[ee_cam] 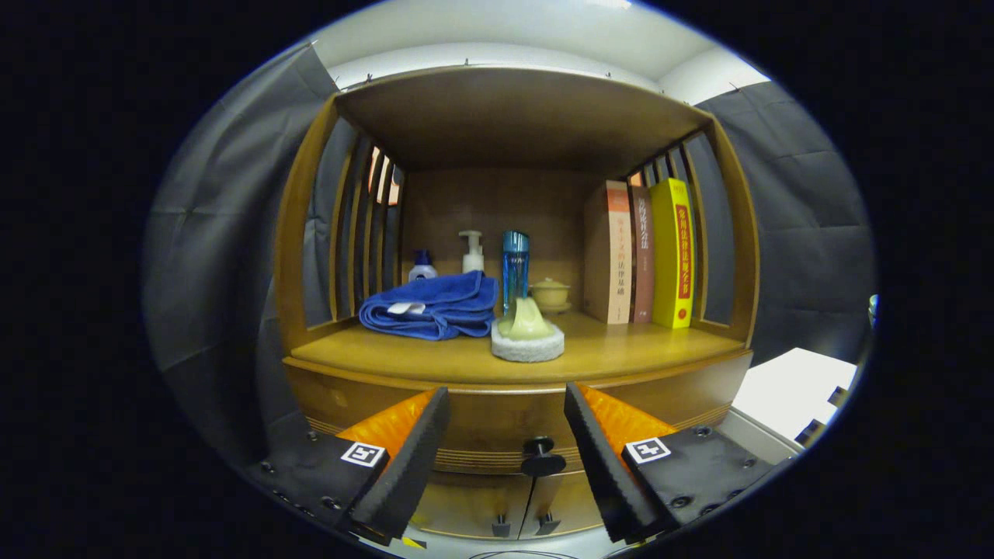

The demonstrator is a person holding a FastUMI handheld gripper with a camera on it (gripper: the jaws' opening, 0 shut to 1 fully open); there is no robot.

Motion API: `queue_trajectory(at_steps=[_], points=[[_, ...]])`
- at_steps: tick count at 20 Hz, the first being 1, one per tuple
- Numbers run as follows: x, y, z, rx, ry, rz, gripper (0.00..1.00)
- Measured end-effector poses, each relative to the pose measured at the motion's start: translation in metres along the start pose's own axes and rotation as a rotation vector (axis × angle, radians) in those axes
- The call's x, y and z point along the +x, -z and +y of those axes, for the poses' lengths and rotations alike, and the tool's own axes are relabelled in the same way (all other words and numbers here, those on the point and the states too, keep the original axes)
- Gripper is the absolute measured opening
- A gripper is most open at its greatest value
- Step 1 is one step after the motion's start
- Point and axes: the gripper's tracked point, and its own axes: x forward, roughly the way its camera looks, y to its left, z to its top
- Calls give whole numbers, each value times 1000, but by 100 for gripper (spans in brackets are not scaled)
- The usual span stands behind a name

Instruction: Pull open the drawer, take out the items inside it, and place them on the countertop above the cabinet.

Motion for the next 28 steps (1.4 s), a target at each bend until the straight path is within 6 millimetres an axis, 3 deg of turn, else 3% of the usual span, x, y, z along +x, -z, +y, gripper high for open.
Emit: queue_trajectory(at_steps=[4, 8, 13, 22, 28], points=[[-36, -44, -1, -6, -4, -55, 97], [-71, -74, -2, 52, -28, -60, 97], [-109, -109, -19, 44, -17, -90, 97], [-138, -125, -58, 57, 13, -123, 97], [-139, -121, -41, 50, -19, -123, 97]])
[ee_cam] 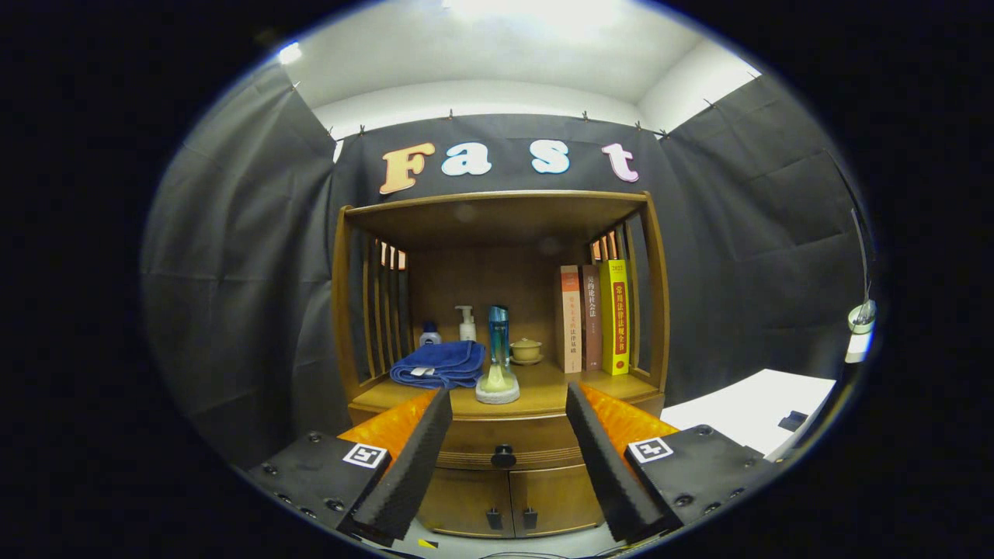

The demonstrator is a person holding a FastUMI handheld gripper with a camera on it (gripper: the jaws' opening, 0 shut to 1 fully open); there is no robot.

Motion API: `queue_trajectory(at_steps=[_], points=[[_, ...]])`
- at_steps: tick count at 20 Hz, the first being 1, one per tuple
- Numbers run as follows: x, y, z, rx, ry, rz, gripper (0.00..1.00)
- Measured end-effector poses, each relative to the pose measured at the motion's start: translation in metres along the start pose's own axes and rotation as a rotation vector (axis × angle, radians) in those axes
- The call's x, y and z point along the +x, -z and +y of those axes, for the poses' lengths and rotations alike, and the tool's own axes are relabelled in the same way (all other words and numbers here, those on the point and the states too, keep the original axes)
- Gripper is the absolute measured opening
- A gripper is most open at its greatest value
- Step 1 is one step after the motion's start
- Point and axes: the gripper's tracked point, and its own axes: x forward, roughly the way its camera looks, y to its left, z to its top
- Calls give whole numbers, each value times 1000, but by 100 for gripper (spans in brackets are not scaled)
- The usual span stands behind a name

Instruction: Pull open the drawer, take out the items inside it, and place them on the countertop above the cabinet.

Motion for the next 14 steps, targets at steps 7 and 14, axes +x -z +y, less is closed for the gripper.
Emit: queue_trajectory(at_steps=[7, 14], points=[[-4, -3, 15, -25, -25, -16, 97], [-4, -3, 9, -17, -15, -14, 97]])
